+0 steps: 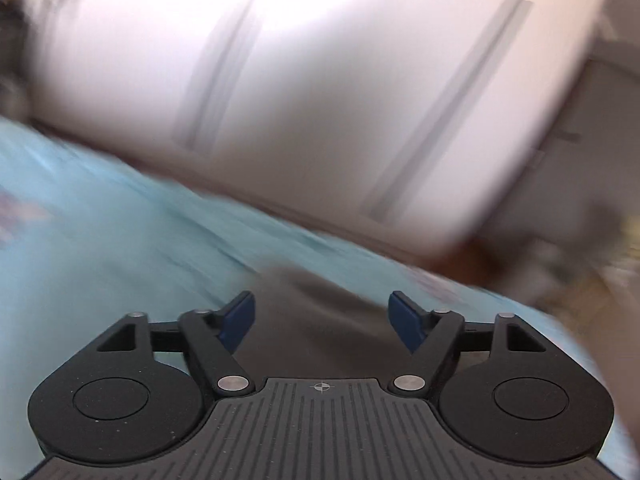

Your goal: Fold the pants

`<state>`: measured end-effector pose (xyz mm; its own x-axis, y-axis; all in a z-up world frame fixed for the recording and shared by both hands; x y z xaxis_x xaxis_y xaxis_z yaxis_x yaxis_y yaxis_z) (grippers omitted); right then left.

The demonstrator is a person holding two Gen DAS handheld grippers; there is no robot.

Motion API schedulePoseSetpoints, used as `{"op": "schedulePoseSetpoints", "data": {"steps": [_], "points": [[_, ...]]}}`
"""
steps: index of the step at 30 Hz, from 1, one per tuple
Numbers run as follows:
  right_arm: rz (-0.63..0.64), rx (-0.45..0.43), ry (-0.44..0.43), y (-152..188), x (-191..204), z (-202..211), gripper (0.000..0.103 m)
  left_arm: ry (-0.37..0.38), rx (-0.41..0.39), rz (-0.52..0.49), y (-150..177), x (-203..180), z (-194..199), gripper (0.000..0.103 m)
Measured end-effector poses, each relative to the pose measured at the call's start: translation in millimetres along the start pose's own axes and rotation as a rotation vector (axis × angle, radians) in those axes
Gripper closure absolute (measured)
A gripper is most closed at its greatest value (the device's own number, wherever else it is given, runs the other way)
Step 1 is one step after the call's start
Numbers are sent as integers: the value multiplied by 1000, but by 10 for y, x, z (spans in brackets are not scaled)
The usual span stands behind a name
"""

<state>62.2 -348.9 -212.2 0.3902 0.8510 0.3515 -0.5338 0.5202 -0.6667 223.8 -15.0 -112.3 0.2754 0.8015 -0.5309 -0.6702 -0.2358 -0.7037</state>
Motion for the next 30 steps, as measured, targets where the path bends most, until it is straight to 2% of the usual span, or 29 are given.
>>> {"op": "schedulePoseSetpoints", "data": {"steps": [2,3,4,5,6,7,9,10,11,13,14,16,17,19,20,23,26,28,30], "points": [[0,-3,0,-2,1,11,5,60,90,37,220,-60,-86,21],[1,-4,-1,-4,-2,5,5,33,127,44,336,-17,-160,22],[1,-4,-1,-4,-6,1,5,-26,152,18,429,61,-224,29],[0,-3,-2,-3,-10,3,5,-86,161,-26,492,127,-273,54],[1,-3,-3,1,-13,10,5,-150,159,-80,521,150,-256,65],[1,-4,-2,6,-22,22,5,-186,147,-126,504,102,-184,62],[2,-10,7,12,-47,50,5,-248,124,-149,501,28,68,22],[0,-12,10,14,-61,67,5,-258,103,-144,499,-8,214,19],[-4,-15,11,17,-70,80,5,-216,99,-157,531,-90,347,18],[-20,-17,18,21,-80,100,5,-150,149,-181,719,-229,446,13],[-25,-19,25,26,-78,108,5,-151,186,-191,829,-252,498,8],[-22,-19,49,48,-55,124,5,-230,267,-231,1058,-140,441,8],[-17,-16,66,55,-42,132,5,-291,265,-265,1132,-77,466,8],[-28,8,94,69,-7,194,5,-464,269,-337,1181,31,597,7],[-35,29,92,78,22,248,5,-502,266,-321,1173,50,708,8],[-47,142,143,252,101,468,5,-447,252,-207,1160,-63,1081,7],[11,246,182,493,259,674,5,-430,282,-140,1249,-239,1210,3],[89,272,254,563,395,807,5,-434,334,-129,1374,-401,1249,3],[175,268,271,558,568,954,5,-446,382,-123,1523,-526,1340,3]]}}
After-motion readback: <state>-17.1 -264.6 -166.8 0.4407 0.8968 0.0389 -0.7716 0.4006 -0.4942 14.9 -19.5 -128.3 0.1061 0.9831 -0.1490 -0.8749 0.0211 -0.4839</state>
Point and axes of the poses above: each gripper's, at about its wrist camera, not at the fingertips, and z roughly against the way its jaws point, x to its left, y to its underside, the point moved 7 cm from there along -z, roughly the way its jaws point, and after that the axes turned 2 degrees about y, right-handed, at the moved point
